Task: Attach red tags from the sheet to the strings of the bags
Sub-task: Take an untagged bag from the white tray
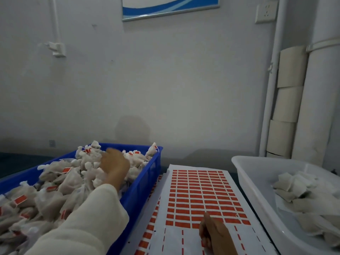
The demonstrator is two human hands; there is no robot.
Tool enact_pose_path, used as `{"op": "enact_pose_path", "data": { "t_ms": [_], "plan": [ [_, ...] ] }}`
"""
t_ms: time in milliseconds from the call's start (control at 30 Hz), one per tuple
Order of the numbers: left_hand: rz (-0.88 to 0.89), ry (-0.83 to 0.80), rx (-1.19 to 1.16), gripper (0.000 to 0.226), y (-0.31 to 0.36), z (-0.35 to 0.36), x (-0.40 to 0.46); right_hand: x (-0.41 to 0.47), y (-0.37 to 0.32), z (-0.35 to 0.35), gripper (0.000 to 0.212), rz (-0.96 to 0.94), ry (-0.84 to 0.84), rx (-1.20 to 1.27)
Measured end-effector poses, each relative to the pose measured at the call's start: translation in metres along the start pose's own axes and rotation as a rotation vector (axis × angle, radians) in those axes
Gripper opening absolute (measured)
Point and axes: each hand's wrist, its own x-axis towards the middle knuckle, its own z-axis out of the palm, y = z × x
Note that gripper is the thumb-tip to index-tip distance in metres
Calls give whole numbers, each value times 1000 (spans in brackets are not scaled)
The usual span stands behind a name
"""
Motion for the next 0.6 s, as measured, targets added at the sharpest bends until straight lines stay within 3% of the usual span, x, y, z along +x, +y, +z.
{"op": "enact_pose_path", "data": {
  "t_ms": [100, 200, 367, 600],
  "plan": [
    [254, 132, -23, 41, 49, -17, -24, 4, -6, -9, 41, 112, -4, -84],
    [461, 59, -139, 32, 91, -23, -64, -5, -5, -9, 40, -9, -22, -130],
    [595, -153, -211, 19, 104, 6, -134, -9, -7, -12, 32, -142, 77, -243],
    [551, -423, -188, 13, 56, 95, -189, -11, -11, -12, 22, -181, 214, -134]
  ]
}}
